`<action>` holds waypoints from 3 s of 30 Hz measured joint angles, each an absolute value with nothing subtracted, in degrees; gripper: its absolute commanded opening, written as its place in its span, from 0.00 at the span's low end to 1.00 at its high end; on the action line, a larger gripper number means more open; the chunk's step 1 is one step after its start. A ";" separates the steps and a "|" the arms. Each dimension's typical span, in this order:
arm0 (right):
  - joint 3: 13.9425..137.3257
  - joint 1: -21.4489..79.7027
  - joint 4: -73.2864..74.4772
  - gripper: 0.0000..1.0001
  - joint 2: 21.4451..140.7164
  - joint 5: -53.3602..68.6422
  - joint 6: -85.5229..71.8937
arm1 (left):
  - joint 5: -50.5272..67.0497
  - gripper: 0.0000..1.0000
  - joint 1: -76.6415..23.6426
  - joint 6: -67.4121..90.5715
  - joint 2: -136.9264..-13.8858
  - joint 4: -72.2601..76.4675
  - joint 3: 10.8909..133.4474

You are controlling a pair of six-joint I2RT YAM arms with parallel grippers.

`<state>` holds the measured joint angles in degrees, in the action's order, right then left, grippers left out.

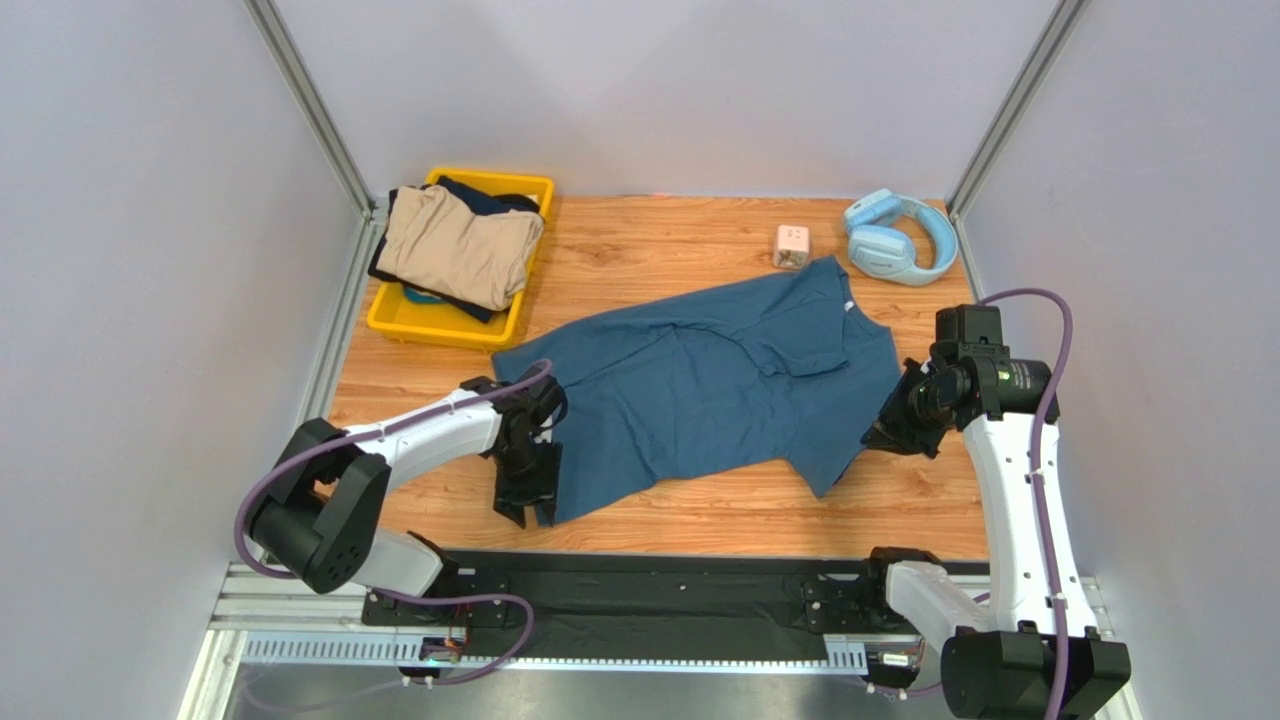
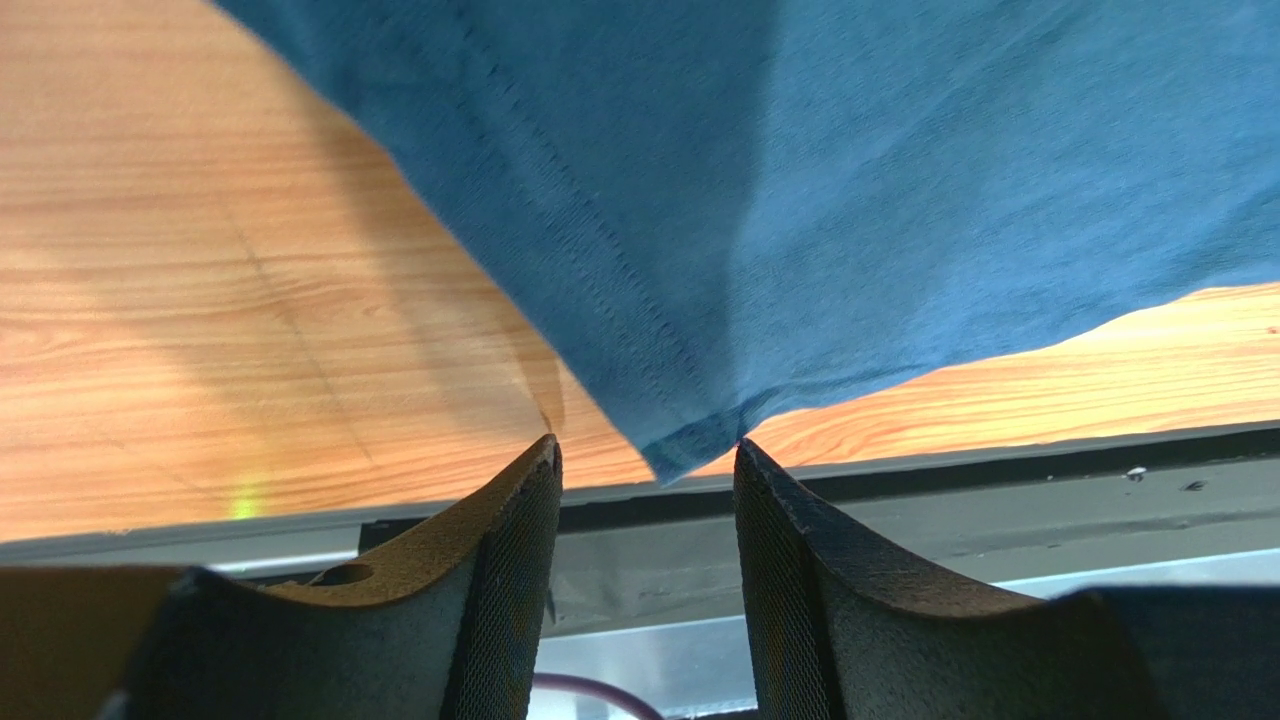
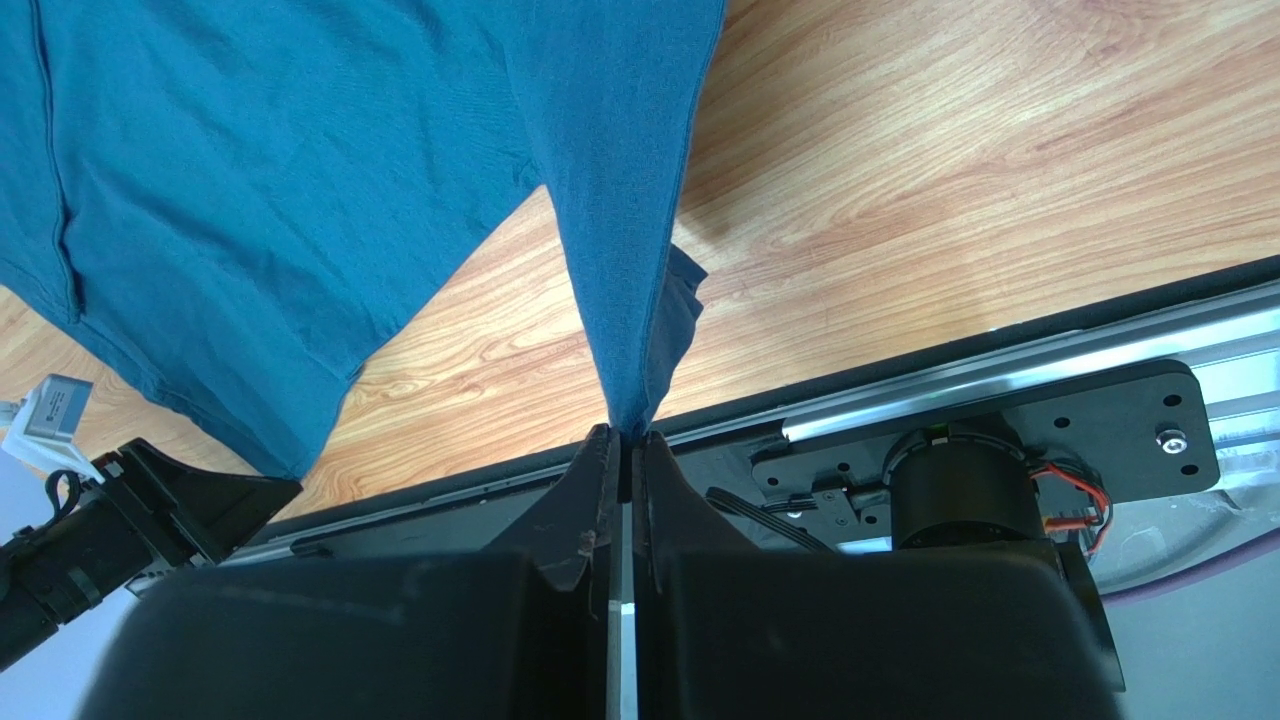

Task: Fold and stack the t-shirts
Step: Fold the tshirt

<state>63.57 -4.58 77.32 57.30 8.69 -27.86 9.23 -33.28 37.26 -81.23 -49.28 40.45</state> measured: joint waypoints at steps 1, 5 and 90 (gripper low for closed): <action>63.57 -4.58 77.32 0.00 57.30 8.69 -27.83 | 9.37 0.53 -33.28 37.26 -81.36 -48.95 40.45; 63.57 -4.58 77.32 0.00 57.41 8.71 -27.79 | 9.80 0.52 -33.28 37.23 -81.97 -47.72 40.45; 127.55 -4.69 68.45 0.00 129.56 15.62 -28.69 | 2.44 0.00 -12.84 23.00 -104.95 -61.65 78.89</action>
<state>127.55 -4.69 68.45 129.56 15.62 -28.69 2.44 -12.84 23.00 -104.95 -61.65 78.89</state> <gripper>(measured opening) 0.011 0.008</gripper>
